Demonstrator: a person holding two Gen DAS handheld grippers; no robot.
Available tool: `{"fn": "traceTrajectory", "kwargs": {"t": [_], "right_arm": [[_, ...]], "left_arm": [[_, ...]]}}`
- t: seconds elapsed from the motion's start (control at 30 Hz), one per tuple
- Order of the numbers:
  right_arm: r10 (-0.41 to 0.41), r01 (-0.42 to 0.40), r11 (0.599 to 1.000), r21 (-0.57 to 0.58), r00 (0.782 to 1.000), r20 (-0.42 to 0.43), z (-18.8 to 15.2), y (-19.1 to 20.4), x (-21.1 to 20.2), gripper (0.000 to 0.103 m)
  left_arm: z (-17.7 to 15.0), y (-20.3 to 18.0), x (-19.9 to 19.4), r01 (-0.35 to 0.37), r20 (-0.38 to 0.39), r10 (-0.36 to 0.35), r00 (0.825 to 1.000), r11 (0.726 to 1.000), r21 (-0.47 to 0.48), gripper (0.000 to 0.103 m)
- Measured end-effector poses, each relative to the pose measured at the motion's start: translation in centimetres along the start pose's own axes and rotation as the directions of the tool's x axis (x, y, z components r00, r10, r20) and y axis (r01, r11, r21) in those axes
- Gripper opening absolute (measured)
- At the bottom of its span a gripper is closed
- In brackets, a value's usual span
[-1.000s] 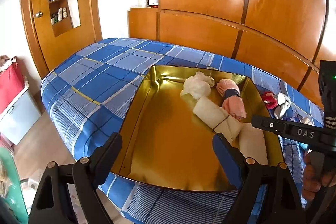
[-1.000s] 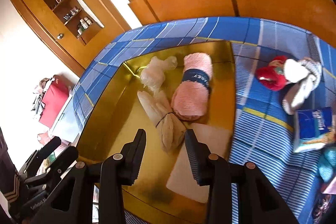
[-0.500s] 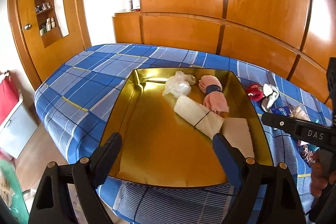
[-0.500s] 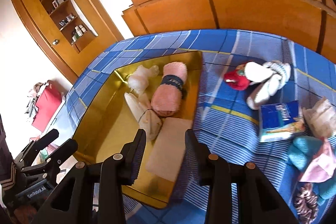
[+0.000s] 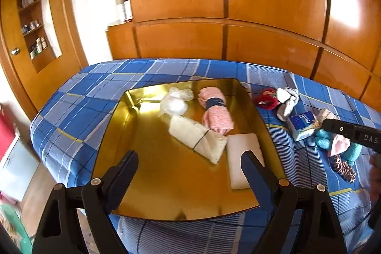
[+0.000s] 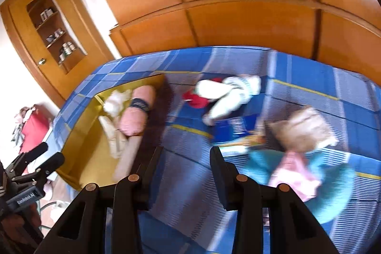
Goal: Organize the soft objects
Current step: 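Withdraw the right gripper from the tray toward the remaining items, then lower the left gripper onto the white sock bundle and close it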
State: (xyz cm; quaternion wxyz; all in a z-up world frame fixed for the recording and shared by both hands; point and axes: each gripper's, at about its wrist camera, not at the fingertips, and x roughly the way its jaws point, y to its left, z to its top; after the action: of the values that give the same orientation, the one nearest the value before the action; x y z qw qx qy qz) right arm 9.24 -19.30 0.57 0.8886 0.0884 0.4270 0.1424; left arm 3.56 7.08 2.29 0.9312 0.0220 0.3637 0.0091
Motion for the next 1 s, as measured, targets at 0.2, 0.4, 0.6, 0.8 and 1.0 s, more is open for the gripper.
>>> {"fn": "traceTrajectory", "kwargs": {"t": [0.2,0.4,0.6,0.8,1.0], "right_arm": [[-0.066,0.063,0.996,0.071,0.997,0.046,-0.4,-4.2,-1.8,0.038],[-0.093,0.081,0.987,0.140,0.992,0.085,-0.5,-6.9,-3.0,0.038],[-0.121,0.101,0.973,0.207,0.989,0.090,-0.5,-8.4,-3.7,0.038],[-0.126,0.101,0.967,0.234,0.987,0.096,-0.4,-8.9,-4.1,0.039],[-0.116,0.090,0.964,0.248,0.989,0.089,-0.4,-8.9,-4.1,0.041]], "left_arm": [[0.8,-2.5,0.3,0.022,0.004,-0.023,1.000,0.998,0.065,0.088],[2.0,-5.2,1.0,0.053,-0.002,-0.053,0.999,0.990,0.133,0.088],[4.2,-8.4,2.4,0.107,-0.016,-0.106,0.994,0.976,0.192,0.088],[6.6,-11.8,5.1,0.155,-0.050,-0.148,0.988,0.958,0.242,0.088],[8.5,-14.7,8.5,0.187,-0.102,-0.165,0.981,0.942,0.279,0.088]]}}
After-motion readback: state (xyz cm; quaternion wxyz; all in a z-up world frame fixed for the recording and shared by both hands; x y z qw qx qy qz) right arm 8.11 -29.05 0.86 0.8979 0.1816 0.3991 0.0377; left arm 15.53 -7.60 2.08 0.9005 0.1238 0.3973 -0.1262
